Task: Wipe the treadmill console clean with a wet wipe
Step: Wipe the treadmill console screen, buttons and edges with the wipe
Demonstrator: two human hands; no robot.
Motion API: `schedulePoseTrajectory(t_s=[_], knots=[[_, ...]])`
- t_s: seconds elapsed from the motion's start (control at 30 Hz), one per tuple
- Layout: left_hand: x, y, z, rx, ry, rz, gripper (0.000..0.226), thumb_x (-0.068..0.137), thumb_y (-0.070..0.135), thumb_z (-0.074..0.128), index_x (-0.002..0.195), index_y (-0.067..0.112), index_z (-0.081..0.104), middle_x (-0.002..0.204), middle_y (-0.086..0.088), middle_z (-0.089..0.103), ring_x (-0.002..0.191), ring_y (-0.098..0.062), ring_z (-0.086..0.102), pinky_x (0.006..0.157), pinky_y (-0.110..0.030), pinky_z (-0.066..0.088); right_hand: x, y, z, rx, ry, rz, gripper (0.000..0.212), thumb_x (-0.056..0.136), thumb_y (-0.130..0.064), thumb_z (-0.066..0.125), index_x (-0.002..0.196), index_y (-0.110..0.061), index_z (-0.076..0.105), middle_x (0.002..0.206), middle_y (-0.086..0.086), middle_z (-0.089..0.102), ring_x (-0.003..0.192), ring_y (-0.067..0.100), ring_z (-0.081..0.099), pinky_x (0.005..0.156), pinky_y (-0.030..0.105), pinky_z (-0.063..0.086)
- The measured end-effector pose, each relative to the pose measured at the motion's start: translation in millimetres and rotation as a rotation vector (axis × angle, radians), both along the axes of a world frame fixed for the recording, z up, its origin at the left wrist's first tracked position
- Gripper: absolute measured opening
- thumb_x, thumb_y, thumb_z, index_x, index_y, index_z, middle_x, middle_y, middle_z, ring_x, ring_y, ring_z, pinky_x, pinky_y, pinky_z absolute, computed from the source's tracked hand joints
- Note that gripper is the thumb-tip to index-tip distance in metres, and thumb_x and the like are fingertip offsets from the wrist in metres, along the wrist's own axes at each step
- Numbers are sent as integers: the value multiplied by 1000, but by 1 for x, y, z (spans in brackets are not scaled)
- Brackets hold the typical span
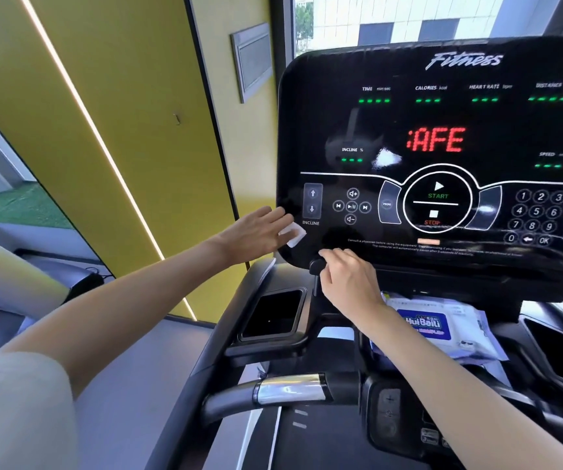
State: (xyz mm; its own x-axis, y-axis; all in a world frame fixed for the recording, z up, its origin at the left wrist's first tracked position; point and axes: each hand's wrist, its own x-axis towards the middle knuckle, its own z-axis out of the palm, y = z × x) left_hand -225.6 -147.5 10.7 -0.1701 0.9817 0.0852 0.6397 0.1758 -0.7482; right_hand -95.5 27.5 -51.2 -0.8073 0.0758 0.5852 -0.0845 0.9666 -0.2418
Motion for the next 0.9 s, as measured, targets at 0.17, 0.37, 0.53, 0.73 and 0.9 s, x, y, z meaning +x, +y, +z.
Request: schedulePoseTrajectory(t_s=[0.17,0.37,0.53,0.73,0.9], knots=[[-5,7,15,102,1,57,41,89,2,24,118,7,52,101,-13,54,87,-27,52,68,-36,47,-1,0,2,5,-34,-3,25,68,-7,47,83,-5,67,65,3,63,60,23,59,42,28,48],[-7,16,28,217,17,78,36,82,-2,44,115,7,54,94,-11,53,80,-25,49,63,-34,44,0,2,6,28,-82,1,19,67,-6,52,79,-7,66,61,2,61,57,23,57,41,28,46],[-10,25,43,308,21,117,40,80,-4,43,117,5,53,96,-13,52,81,-27,49,65,-36,44,-1,4,19,39,-168,34,15,73,-7,57,86,-8,65,61,3,63,59,26,60,46,30,44],[-19,45,64,459,-36,129,46,75,0,49,121,3,51,99,-16,52,85,-31,49,68,-40,45,7,14,33,61,-189,118,20,72,-6,59,92,-10,64,61,2,61,63,24,61,46,30,45],[-27,80,88,660,-141,186,59,57,-14,57,113,3,53,92,-15,49,79,-31,45,63,-40,44,8,40,49,51,-176,161,31,85,-10,43,112,-9,57,84,4,65,87,23,58,66,37,49]])
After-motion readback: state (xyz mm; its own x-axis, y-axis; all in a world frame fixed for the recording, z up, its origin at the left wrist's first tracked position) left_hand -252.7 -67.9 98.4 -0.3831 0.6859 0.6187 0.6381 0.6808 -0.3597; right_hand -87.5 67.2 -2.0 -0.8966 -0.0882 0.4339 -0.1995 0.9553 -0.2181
